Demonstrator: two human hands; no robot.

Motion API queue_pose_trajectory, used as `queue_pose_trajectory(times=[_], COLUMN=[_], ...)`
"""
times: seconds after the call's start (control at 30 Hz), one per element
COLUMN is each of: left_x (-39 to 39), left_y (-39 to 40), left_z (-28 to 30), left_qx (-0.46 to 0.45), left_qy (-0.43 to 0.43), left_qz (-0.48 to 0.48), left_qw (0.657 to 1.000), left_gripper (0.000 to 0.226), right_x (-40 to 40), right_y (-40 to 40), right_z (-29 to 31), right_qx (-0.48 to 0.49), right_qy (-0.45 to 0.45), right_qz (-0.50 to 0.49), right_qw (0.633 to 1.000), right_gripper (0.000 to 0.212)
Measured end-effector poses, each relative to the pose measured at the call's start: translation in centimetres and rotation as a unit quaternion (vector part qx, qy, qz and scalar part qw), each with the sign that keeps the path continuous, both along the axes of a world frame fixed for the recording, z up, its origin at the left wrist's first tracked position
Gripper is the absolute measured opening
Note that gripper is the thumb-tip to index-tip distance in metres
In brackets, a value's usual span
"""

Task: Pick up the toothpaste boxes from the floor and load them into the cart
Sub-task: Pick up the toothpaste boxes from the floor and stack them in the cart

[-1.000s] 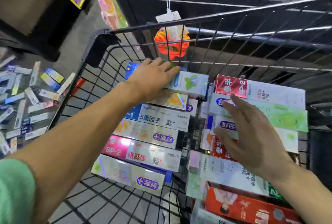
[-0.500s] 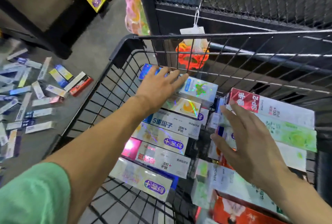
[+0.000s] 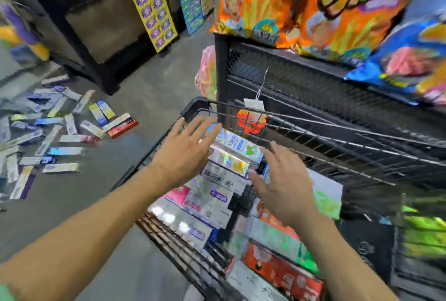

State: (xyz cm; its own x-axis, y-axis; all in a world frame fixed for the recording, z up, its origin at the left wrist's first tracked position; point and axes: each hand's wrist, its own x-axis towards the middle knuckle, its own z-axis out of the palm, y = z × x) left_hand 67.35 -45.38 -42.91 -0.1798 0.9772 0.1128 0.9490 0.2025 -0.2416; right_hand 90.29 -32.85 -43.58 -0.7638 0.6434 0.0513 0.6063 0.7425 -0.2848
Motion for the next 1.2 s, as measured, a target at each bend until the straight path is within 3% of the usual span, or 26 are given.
queue_pose_trajectory(times=[0.27, 0.53, 0.63, 0.83, 1.07, 1.2], left_x=[3.0, -4.5, -8.6, -14.6, -20.4, -25.1], left_y=[-11.2, -25.1, -32.2, -42.8, -48.6, -49.9], left_z=[17.6, 27.6, 29.7, 31.1, 31.6, 30.5], left_qx=[0.110, 0.198, 0.203, 0.227, 0.281, 0.263], left_qy=[-0.054, -0.059, -0.055, -0.050, -0.069, -0.078], left_qz=[0.168, 0.269, 0.297, 0.362, 0.420, 0.452], left_qw=[0.978, 0.941, 0.931, 0.903, 0.860, 0.849], left_gripper=[0.067, 0.076, 0.084, 0.071, 0.071, 0.071], right_x=[-3.8, -14.2, -19.4, -28.5, -38.9, -45.3], right_y=[-5.2, -16.2, -20.9, -30.6, -36.9, -37.6], right_z=[16.2, 26.5, 28.6, 31.1, 31.9, 30.9], right_qx=[0.081, 0.145, 0.138, 0.117, 0.098, 0.085], right_qy=[0.012, 0.083, 0.104, 0.139, 0.144, 0.140], right_qz=[0.120, 0.181, 0.191, 0.236, 0.313, 0.332], right_qw=[0.989, 0.969, 0.966, 0.955, 0.934, 0.929], right_gripper=[0.067, 0.068, 0.067, 0.068, 0.067, 0.068])
